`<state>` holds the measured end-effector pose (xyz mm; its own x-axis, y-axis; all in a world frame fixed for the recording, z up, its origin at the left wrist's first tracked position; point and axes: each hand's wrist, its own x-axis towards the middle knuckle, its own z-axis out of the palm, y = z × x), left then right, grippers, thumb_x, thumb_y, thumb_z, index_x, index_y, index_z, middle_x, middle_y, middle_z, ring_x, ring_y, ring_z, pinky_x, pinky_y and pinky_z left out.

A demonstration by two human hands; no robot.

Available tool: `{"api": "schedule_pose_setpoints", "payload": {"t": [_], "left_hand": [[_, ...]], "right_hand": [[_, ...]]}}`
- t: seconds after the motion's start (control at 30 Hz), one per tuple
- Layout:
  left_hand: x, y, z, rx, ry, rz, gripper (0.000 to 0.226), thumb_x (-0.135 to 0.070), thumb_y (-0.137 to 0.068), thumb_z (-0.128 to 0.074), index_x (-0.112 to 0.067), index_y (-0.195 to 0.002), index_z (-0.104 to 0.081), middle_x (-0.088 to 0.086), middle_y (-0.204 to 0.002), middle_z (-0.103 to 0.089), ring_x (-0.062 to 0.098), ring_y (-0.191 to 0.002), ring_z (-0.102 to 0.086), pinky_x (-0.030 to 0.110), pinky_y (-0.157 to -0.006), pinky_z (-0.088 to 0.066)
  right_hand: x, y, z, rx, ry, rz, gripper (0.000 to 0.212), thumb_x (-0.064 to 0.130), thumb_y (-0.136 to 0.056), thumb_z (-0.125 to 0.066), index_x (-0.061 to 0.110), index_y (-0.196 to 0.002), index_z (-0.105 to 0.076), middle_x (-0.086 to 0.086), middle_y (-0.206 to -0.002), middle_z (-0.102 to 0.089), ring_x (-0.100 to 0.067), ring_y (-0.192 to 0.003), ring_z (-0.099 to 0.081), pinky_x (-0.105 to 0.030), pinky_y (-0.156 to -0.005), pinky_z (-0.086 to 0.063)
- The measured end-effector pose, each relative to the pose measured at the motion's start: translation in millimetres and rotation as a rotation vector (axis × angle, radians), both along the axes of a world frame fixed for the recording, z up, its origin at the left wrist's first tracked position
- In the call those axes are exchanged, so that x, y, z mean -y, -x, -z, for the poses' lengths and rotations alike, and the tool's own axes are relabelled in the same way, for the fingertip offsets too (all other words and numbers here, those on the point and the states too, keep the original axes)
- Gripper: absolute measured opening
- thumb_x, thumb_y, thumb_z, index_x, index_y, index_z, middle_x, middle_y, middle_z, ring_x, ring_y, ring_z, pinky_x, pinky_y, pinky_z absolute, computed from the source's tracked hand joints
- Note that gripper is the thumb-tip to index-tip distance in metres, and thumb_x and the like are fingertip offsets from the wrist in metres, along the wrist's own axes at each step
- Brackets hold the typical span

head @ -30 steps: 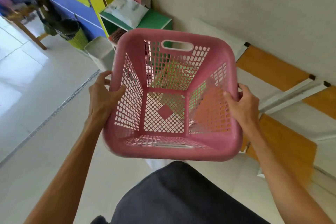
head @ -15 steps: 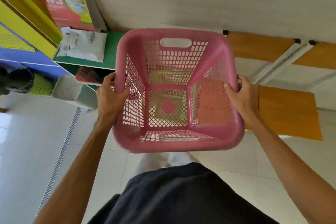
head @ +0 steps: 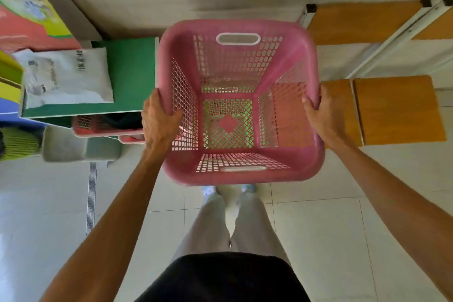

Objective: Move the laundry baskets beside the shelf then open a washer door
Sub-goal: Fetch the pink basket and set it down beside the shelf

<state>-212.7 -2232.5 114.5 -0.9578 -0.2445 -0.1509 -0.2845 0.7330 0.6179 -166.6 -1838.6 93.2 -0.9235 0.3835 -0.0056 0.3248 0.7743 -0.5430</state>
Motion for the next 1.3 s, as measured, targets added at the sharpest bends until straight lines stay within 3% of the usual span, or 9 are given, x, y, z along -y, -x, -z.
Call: {"api": "schedule_pose_setpoints", "payload": {"t": [0.1,0.23,0.33,0.5,0.6,0.7,0.87,1.03,1.3], "left_hand": [[-14,-1,39,-0.01,0.011,0.024,0.077,-0.006,-0.086,-0.059,-0.01,-0.155,-0.023,0.016,-0.128,-0.048,0.03,-0.107,-0.052,0.049,-0.092,-0.05],[-22,-7,100,-0.055,0.031,0.124,0.066,-0.01,-0.097,-0.048,-0.003,-0.156,-0.019,0.022,-0.14,-0.048,0.038,-0.12,-0.051,0.051,-0.095,-0.048],[-25,-2,144,-0.035,0.018,0.146,0.062,-0.014,-0.102,-0.043,-0.003,-0.157,-0.015,0.023,-0.156,-0.033,0.043,-0.136,-0.041,0.058,-0.103,-0.044],[-28,16,212,0.018,0.135,0.193,0.061,-0.004,-0.1,-0.037,0.002,-0.156,-0.012,0.029,-0.157,-0.025,0.048,-0.14,-0.035,0.063,-0.102,-0.044],[-24,27,253,0.062,0.211,0.236,0.071,0.011,-0.09,-0.034,0.006,-0.155,-0.006,0.034,-0.157,-0.018,0.051,-0.143,-0.026,0.06,-0.111,-0.037],[-18,37,288,0.048,0.264,0.292,0.079,0.022,-0.08,-0.035,0.01,-0.153,-0.007,0.039,-0.155,-0.015,0.056,-0.139,-0.03,0.06,-0.103,-0.045],[-8,38,341,0.087,0.367,0.414,0.069,0.02,-0.086,-0.03,0.014,-0.151,-0.011,0.041,-0.156,-0.007,0.056,-0.144,-0.017,0.06,-0.107,-0.042],[-7,39,364,0.111,0.437,0.433,0.06,0.008,-0.092,0.002,0.015,-0.151,-0.008,0.043,-0.155,-0.003,0.055,-0.146,-0.009,0.057,-0.114,-0.033],[-13,38,386,0.253,0.416,0.407,0.067,0.011,-0.093,-0.035,0.015,-0.151,-0.002,0.04,-0.157,0.0,0.052,-0.147,-0.013,0.055,-0.115,-0.033]], "right_hand": [[-6,11,43,0.034,-0.09,-0.012,0.044,0.045,-0.099,-0.051,0.009,-0.125,-0.055,-0.009,-0.097,-0.067,-0.026,-0.077,-0.064,-0.03,-0.061,-0.045],[-15,22,100,0.122,-0.191,-0.04,0.051,0.041,-0.101,-0.05,0.002,-0.133,-0.05,-0.019,-0.102,-0.065,-0.036,-0.082,-0.065,-0.04,-0.06,-0.051],[-15,29,140,0.157,-0.222,-0.047,0.052,0.037,-0.102,-0.051,-0.002,-0.136,-0.048,-0.023,-0.106,-0.064,-0.039,-0.084,-0.064,-0.041,-0.061,-0.051],[-14,43,209,0.17,-0.291,-0.056,0.047,0.032,-0.1,-0.055,-0.006,-0.128,-0.051,-0.025,-0.099,-0.065,-0.04,-0.08,-0.064,-0.03,-0.058,-0.038],[-10,58,250,0.199,-0.361,-0.097,0.044,0.037,-0.1,-0.052,-0.004,-0.116,-0.054,-0.024,-0.094,-0.064,-0.039,-0.08,-0.062,-0.037,-0.061,-0.045],[-5,75,283,0.248,-0.485,-0.129,0.044,0.041,-0.099,-0.051,-0.001,-0.111,-0.054,-0.024,-0.097,-0.06,-0.039,-0.087,-0.059,-0.047,-0.072,-0.049],[2,79,321,0.217,-0.573,-0.177,0.043,0.041,-0.095,-0.055,-0.001,-0.106,-0.056,-0.024,-0.092,-0.057,-0.037,-0.083,-0.056,-0.048,-0.071,-0.048],[0,73,343,0.274,-0.622,-0.229,0.063,0.046,-0.093,-0.056,0.003,-0.137,-0.045,-0.022,-0.099,-0.058,-0.036,-0.088,-0.057,-0.045,-0.075,-0.045],[14,82,358,0.461,-0.537,-0.242,0.073,0.042,-0.084,-0.074,0.005,-0.138,-0.042,-0.024,-0.11,-0.061,-0.039,-0.101,-0.058,-0.049,-0.081,-0.049]]}}
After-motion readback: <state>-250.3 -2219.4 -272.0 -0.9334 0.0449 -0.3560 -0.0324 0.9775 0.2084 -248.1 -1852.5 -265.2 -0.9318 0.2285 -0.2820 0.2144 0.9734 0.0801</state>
